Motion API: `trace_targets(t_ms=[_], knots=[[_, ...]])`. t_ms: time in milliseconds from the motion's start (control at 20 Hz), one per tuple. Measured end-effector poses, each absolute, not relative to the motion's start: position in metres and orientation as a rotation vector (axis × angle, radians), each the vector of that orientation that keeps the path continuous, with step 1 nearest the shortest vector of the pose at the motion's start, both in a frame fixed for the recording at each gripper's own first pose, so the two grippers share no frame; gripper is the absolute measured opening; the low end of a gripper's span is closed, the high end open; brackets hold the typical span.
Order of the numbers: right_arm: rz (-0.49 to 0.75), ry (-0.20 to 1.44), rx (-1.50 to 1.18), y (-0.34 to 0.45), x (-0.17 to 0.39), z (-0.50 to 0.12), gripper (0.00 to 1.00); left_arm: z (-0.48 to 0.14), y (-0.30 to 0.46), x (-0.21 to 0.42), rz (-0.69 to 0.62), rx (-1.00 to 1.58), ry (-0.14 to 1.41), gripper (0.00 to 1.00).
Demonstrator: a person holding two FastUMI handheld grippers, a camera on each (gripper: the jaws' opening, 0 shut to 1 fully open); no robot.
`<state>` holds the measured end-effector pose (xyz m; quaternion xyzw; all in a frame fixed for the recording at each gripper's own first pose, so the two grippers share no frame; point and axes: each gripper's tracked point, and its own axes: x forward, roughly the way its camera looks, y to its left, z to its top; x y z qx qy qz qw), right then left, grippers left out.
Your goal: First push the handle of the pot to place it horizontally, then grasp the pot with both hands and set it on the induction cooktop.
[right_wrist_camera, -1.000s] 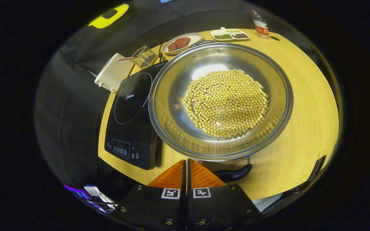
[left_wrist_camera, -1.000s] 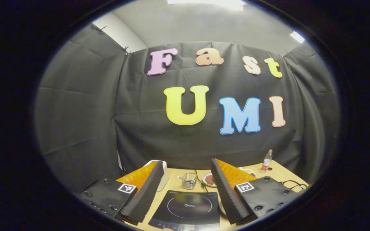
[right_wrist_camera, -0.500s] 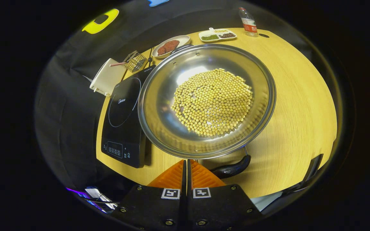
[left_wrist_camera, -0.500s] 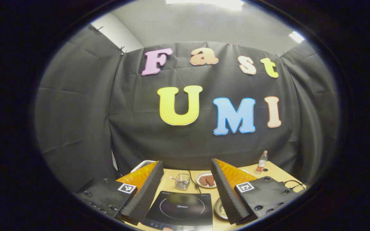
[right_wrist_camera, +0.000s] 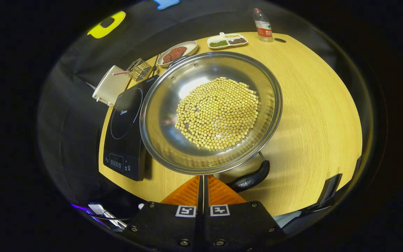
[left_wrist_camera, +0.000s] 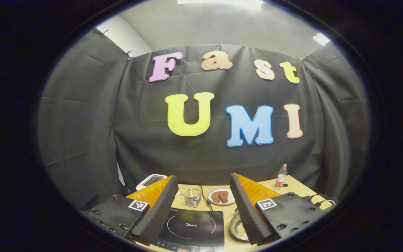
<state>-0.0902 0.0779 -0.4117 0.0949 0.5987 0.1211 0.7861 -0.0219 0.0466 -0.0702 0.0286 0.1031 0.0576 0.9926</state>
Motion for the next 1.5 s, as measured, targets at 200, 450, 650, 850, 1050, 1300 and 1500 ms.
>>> trace_targets(t_ms=[200,450,650,850,1050,1300,1500], knots=[[0.237,1.293,0.195,0.061,-0.087,-0.413,0.0,-0.071,0.035,-0.02,0.106,0.062,0.211,0.95],[0.206,1.287,0.162,0.038,-0.081,-0.413,0.01,-0.07,0.017,-0.019,0.09,0.07,0.211,0.95],[0.186,1.276,0.132,0.02,-0.072,-0.412,0.01,-0.07,0.003,-0.021,0.079,0.081,0.214,0.97],[0.169,1.265,0.086,0.001,-0.063,-0.413,0.01,-0.072,-0.007,-0.022,0.076,0.092,0.227,0.95],[0.157,1.249,0.043,-0.016,-0.052,-0.412,0.01,-0.071,-0.021,-0.022,0.073,0.101,0.233,0.95],[0.154,1.238,0.01,-0.035,-0.038,-0.414,0.01,-0.073,-0.036,-0.022,0.071,0.113,0.243,0.95],[0.159,1.233,-0.01,-0.046,-0.026,-0.416,0.0,-0.073,-0.042,-0.025,0.077,0.126,0.25,0.97]])
